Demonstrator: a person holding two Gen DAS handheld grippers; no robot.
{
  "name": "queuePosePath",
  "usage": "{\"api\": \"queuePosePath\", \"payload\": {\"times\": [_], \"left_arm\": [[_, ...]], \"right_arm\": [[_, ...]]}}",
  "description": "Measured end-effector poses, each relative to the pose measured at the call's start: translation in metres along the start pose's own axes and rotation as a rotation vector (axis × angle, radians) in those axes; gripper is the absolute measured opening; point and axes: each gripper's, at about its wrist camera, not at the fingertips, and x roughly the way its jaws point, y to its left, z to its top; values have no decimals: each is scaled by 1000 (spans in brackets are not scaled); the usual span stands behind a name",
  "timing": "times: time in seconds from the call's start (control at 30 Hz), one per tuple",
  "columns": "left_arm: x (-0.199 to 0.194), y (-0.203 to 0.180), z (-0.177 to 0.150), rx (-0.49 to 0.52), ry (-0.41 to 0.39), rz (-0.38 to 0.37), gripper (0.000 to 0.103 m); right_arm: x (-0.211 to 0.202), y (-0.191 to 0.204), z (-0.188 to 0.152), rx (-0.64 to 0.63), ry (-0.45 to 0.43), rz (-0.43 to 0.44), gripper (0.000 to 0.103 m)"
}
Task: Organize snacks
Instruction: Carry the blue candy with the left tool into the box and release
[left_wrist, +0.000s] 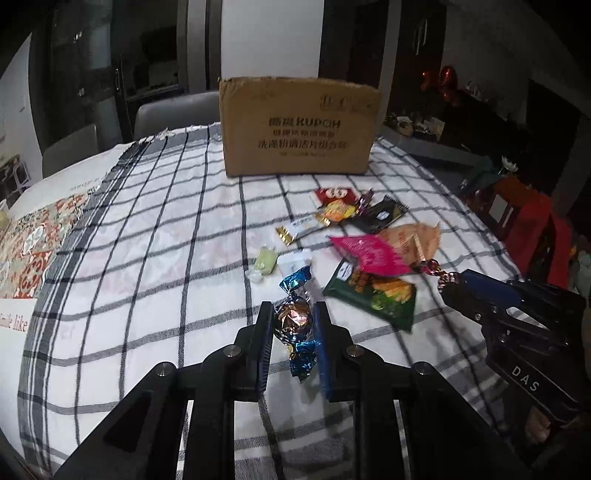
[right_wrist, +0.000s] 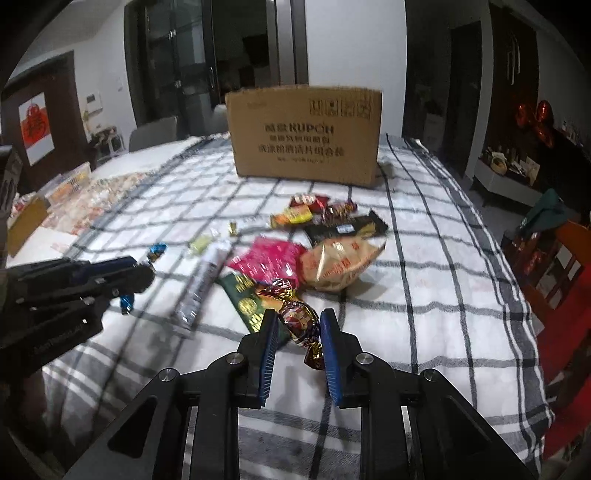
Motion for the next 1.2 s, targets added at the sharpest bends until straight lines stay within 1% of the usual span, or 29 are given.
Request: {"api": "queuePosePath", "payload": {"times": [0.13, 0.27, 0.43, 0.67, 0.77, 0.97, 1.1, 1.2], "left_arm": [[-18, -1, 14, 9, -37, -37, 22], [-28, -2, 33, 18, -72, -58, 22], [-31, -2, 58, 49, -118, -49, 22], [-25, 1, 98, 77, -173, -41, 22], [-21, 4, 116, 86, -186, -37, 22], [-9, 12, 152, 90, -185, -43, 22], [-2, 16, 176, 103, -191, -46, 22], [6, 17, 197, 128, -182, -43, 22]], "right_arm": [[-13, 3, 14, -1, -47, 24, 25], [-22, 5, 32, 3, -91, 51, 25], [-27, 9, 54, -21, -148, 42, 25], [-18, 6, 87, -31, -195, 29, 25], [-12, 4, 103, -33, -206, 33, 25], [4, -5, 139, -17, -208, 42, 25], [14, -11, 166, -32, -218, 15, 25], [21, -18, 189, -27, -220, 3, 25]]}}
